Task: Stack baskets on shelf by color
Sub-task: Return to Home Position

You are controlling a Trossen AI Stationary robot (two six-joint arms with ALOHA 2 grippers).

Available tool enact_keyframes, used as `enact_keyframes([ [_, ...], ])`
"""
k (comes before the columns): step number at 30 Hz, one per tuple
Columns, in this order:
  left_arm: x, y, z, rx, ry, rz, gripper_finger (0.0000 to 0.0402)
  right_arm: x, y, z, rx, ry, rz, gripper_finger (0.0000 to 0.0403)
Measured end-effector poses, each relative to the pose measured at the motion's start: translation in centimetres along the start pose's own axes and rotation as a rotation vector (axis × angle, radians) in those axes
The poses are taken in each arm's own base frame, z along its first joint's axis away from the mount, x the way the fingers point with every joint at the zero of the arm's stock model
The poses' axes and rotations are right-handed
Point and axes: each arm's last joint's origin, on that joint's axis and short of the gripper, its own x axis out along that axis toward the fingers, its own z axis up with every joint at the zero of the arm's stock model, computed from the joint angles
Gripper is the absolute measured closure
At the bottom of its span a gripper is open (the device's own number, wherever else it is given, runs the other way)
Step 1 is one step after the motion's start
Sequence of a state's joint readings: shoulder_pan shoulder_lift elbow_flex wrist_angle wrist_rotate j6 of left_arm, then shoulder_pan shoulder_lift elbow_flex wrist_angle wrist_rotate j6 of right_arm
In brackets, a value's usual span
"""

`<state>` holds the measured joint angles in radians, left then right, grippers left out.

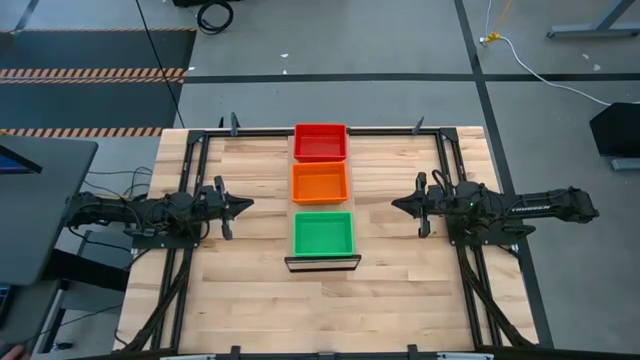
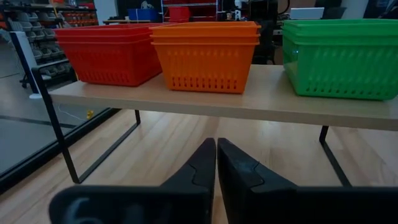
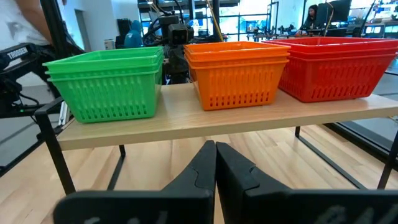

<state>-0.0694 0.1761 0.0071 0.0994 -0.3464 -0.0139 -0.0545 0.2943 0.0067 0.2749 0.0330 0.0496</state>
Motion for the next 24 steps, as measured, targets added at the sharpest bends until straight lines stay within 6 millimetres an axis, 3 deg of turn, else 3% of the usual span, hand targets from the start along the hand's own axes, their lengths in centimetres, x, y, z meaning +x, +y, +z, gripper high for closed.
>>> enact_keyframes([
  [24,0.0,0.0,-0.01,0.0,0.0,0.0,0.037,0.0,0.0,0.0,0.0,0.0,0.0,0.0392],
])
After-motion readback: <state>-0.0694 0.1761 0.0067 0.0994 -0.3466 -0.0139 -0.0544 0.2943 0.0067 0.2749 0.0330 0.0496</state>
